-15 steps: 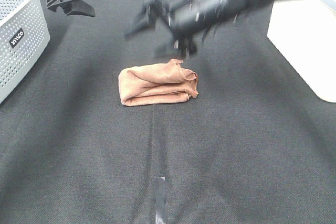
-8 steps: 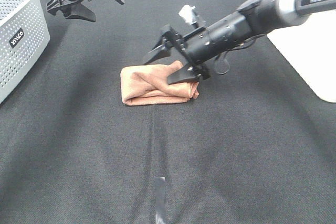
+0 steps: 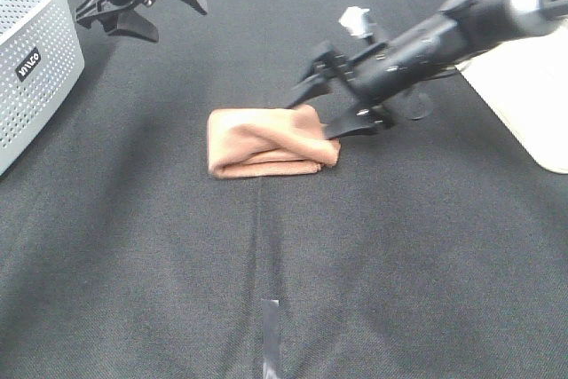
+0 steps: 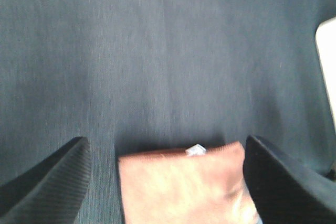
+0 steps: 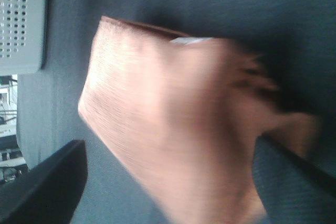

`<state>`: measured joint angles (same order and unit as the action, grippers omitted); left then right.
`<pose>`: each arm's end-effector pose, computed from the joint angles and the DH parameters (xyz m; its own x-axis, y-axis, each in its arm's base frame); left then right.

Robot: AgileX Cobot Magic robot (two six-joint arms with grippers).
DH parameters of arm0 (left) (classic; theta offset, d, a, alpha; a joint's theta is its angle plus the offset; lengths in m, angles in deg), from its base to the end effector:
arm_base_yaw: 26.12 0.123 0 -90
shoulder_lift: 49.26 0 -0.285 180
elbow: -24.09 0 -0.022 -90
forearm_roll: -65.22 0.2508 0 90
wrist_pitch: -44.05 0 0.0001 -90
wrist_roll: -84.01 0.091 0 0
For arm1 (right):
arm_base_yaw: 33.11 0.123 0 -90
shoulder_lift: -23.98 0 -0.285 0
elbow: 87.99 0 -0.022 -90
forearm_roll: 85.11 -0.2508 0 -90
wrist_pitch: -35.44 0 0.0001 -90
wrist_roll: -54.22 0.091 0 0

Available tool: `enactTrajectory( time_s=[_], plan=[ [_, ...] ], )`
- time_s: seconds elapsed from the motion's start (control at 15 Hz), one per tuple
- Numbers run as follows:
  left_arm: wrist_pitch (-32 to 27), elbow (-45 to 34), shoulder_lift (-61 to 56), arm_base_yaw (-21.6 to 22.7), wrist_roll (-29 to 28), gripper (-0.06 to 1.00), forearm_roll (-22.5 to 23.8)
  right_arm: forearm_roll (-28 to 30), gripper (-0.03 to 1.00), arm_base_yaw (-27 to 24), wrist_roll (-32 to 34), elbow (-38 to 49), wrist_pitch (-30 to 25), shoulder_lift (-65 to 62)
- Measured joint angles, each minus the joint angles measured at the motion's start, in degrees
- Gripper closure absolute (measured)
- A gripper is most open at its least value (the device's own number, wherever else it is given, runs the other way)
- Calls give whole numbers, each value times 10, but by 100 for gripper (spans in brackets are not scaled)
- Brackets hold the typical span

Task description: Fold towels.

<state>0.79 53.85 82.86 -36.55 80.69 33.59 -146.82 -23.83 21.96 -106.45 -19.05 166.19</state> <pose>0.4800 -0.1217 0.2361 -0.8591 -0.2797 -0.4286 -0.0060 0.8429 -0.5380 0.4537 0.1403 0.1181 -0.9792 0.0219 -0.2019 -0.1375 0.6603 0.7384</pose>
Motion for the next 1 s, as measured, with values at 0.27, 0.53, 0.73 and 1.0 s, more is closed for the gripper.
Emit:
enactTrajectory(
  time_s=[0.27, 0.53, 0.73, 1.0],
  plan=[
    [-25, 0, 0, 0, 2, 19, 9, 43, 16, -9, 0, 0, -9, -13],
    [-124, 0, -8, 0, 28, 19, 44, 142, 16, -9, 3, 0, -19, -92],
    [-176, 0, -56, 0, 29, 19, 97, 227, 16, -9, 66, 0, -63, -159],
    [-226, 0, -167, 0, 29, 19, 159, 301, 16, -9, 135, 0, -129, -231]
  ],
)
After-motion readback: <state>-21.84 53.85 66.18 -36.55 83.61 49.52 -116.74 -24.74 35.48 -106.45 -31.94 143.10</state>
